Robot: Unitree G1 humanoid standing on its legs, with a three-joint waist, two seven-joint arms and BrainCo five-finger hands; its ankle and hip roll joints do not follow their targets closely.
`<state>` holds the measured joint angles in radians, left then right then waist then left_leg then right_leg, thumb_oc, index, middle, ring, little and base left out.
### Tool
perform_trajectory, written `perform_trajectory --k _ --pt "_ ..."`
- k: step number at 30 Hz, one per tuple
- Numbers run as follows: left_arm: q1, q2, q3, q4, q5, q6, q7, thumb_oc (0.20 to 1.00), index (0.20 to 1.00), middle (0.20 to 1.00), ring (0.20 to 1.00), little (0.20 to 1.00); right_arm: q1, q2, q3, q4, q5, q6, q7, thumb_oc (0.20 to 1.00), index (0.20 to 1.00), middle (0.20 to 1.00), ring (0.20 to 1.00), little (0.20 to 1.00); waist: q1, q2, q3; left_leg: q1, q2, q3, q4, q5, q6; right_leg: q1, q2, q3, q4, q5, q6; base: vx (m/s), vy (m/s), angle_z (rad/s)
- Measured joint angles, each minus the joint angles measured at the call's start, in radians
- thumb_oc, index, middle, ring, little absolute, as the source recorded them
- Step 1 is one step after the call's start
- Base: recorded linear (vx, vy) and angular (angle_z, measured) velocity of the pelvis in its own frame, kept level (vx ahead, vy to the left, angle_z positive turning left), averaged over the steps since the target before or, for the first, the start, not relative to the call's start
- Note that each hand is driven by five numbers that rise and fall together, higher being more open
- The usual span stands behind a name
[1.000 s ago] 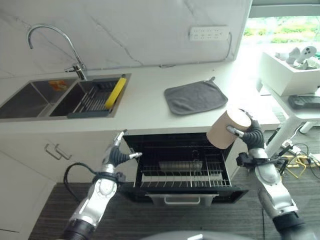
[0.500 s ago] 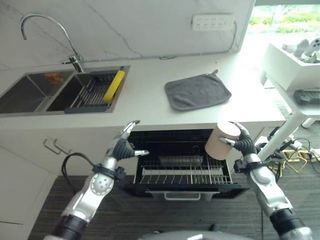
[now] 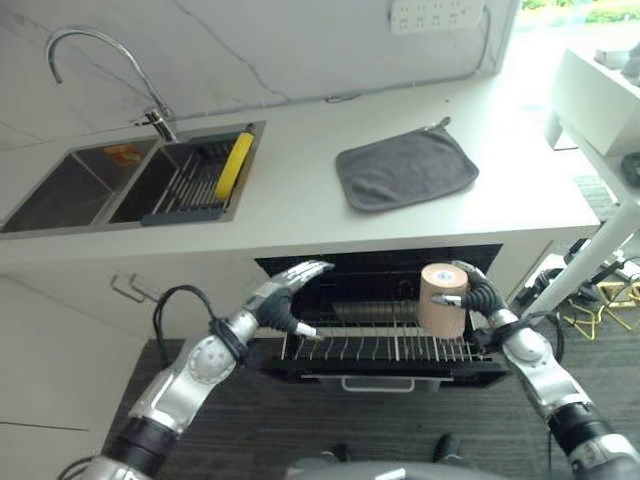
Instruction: Place the dishes in the dishwasher.
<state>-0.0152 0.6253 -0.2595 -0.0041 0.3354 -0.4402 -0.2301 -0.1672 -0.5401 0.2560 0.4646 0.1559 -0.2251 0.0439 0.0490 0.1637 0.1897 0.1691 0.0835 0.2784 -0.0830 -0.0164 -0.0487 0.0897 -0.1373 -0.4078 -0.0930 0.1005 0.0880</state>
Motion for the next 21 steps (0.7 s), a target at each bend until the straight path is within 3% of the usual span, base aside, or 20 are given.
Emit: perform_trajectory --k 3,5,9,13,17,21 --pt "-0.041 0.083 -0.062 -0.046 -0.005 -0.018 -0.110 1.000 1.000 1.000 1.000 1.000 -0.012 -0.075 0.010 0.006 -0.010 0.001 0.016 0.200 0.200 0.200 0.200 0.200 -0.002 0.041 0.020 -0.011 -0.012 -0.001 0.000 0.002 0.005 -0.011 -0.013 0.000 0.004 0.005 0.005 0.00 0.086 0.02" --pt "-0.052 0.094 -0.073 -0.056 -0.018 -0.024 -0.200 1.000 1.000 1.000 1.000 1.000 -0.015 -0.095 0.007 0.006 -0.014 0.001 0.021 0.200 0.200 0.200 0.200 0.200 -0.007 0.070 0.024 -0.009 -0.020 0.001 0.000 0.001 0.007 -0.010 -0.020 0.002 0.006 0.006 0.009 0.01 0.049 -0.02" --pt "-0.055 0.103 -0.110 -0.074 -0.081 -0.025 -0.382 1.000 1.000 1.000 1.000 1.000 -0.023 -0.092 0.020 0.006 -0.040 0.001 0.035 0.200 0.200 0.200 0.200 0.200 -0.003 0.085 0.025 -0.010 -0.030 0.001 0.019 0.001 0.007 -0.007 -0.031 0.011 0.006 0.004 0.014 0.04 0.056 -0.05" --pt "-0.030 0.110 -0.178 -0.073 -0.078 -0.020 -0.406 1.000 1.000 1.000 1.000 1.000 -0.056 -0.082 0.053 0.006 -0.078 0.008 0.025 0.200 0.200 0.200 0.200 0.200 -0.004 0.088 0.025 -0.004 -0.038 0.005 0.021 0.001 0.007 -0.005 -0.040 0.017 0.006 0.001 0.021 0.07 0.058 -0.07" --pt "-0.063 0.120 -0.257 -0.036 -0.030 -0.014 -0.291 1.000 1.000 1.000 1.000 1.000 -0.176 -0.056 0.090 0.089 -0.115 0.025 0.011 0.200 0.200 0.200 0.200 0.200 0.009 0.087 0.049 0.006 -0.045 0.006 0.047 0.001 0.007 0.006 -0.054 0.024 0.025 -0.009 0.031 0.09 0.018 -0.03" --pt "-0.082 0.122 -0.267 -0.032 -0.025 -0.013 -0.272 1.000 1.000 1.000 1.000 1.000 -0.215 -0.056 0.088 0.107 -0.115 0.040 -0.009 0.200 0.200 0.200 0.200 0.200 0.013 0.085 0.089 0.009 -0.048 0.004 0.087 0.001 0.007 -0.003 -0.079 0.022 0.106 -0.054 0.037 0.04 -0.025 0.08"
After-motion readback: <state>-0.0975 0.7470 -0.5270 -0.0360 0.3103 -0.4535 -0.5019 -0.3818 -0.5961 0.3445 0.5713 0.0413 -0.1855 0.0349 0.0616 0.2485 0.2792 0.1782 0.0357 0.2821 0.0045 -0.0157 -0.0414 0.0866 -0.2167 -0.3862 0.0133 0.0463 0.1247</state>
